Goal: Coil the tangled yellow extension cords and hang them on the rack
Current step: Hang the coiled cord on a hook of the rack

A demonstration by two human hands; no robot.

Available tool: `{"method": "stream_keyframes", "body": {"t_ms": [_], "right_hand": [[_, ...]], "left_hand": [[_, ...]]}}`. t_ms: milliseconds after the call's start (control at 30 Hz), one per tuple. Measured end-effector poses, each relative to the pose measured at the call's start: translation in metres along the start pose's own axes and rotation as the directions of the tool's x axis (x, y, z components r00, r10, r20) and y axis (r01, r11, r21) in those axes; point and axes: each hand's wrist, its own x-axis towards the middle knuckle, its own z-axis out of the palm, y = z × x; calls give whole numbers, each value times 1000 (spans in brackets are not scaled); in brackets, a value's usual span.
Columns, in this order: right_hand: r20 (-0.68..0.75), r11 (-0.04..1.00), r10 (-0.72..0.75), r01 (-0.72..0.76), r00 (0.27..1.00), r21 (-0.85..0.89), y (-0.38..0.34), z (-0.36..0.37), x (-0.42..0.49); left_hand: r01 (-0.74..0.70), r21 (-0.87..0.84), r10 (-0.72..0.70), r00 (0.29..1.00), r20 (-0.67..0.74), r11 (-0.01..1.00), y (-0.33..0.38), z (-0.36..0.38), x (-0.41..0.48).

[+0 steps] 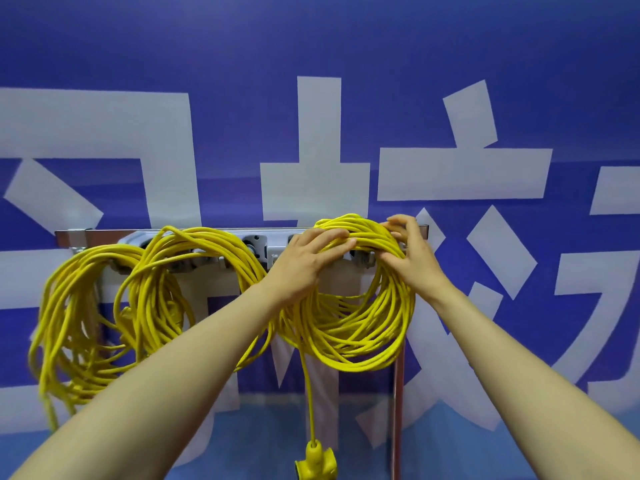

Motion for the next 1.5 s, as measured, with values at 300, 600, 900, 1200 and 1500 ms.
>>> {"method": "stream_keyframes", "body": {"t_ms": [300,600,900,1200,1500], "right_hand": [[-82,998,60,-59,995,16,3,9,-5],[-89,996,80,-78,993,30,6,10,-6],[-73,995,96,-93,993,42,10,9,-7],[-62,998,54,-52,997,29,7,11,-15],[-66,996,41,-36,997,81,6,15,-10]], "left_hand": [[368,-630,-324,927,189,684,3,-36,22],[336,-477,-229,935,269,812,3,-48,25],[675,-246,-550,721,422,696,-4,-55,36],[726,-423,-685,674,278,542,9,-49,20],[751,-396,-754,629,188,528,24,-43,22]]}}
